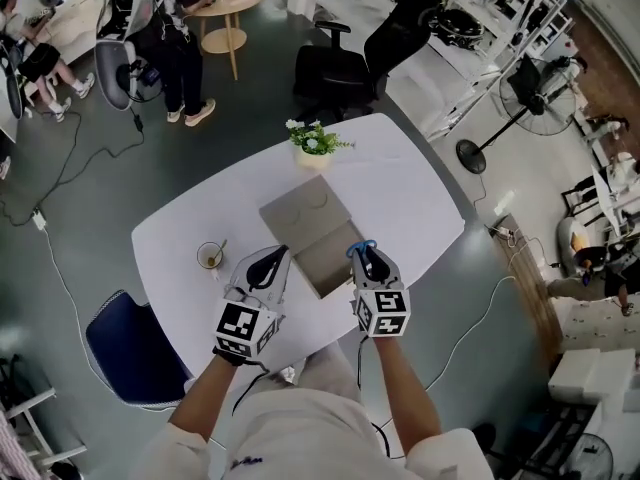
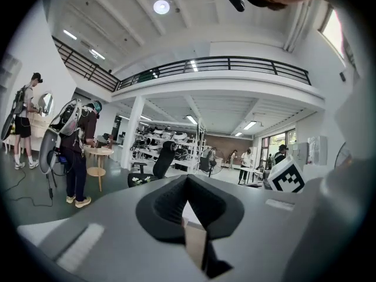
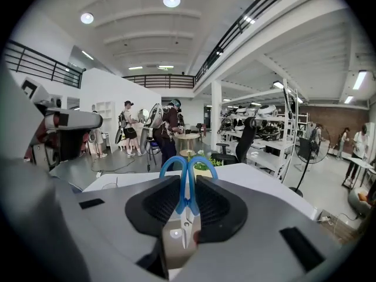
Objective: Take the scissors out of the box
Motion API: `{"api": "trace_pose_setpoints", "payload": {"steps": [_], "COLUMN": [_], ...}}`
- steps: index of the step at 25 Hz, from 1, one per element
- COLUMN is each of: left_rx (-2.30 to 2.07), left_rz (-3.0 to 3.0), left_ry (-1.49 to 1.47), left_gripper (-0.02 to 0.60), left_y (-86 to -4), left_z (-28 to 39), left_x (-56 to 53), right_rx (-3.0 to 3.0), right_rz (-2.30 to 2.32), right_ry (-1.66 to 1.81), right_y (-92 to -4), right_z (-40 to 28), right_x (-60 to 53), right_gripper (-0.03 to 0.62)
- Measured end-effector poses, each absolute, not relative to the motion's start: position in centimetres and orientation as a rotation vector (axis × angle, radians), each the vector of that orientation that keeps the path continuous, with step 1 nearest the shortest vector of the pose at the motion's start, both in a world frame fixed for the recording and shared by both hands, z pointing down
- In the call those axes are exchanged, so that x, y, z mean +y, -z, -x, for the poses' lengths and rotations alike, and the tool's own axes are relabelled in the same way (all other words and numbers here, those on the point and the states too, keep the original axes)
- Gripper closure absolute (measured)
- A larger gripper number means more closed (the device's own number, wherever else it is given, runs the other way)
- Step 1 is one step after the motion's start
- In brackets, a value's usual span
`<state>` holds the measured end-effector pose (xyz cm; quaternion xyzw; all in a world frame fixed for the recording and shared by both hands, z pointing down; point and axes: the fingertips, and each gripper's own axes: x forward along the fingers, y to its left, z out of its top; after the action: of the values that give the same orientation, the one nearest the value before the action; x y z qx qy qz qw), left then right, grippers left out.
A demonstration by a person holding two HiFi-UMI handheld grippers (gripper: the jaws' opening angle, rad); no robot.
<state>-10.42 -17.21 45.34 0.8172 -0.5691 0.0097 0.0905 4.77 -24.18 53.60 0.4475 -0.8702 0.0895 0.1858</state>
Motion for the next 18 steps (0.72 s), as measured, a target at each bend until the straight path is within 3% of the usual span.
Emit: {"api": "trace_pose_setpoints", "payload": {"steps": [18], "left_rx": [-1.721], "left_rz": [-2.478], "left_ry": [-0.149], "left_gripper": [0.580], "left_y": [-41.9], "left_z": [9.8], "left_x": [-13.6], "right_rx": [-2.682], "right_rz": [-1.304], "right_ry": [-0.188], "right_y": [-42.5], "right_z": [-5.8], "right_x": [-19.3], "right_gripper": [0.503]}}
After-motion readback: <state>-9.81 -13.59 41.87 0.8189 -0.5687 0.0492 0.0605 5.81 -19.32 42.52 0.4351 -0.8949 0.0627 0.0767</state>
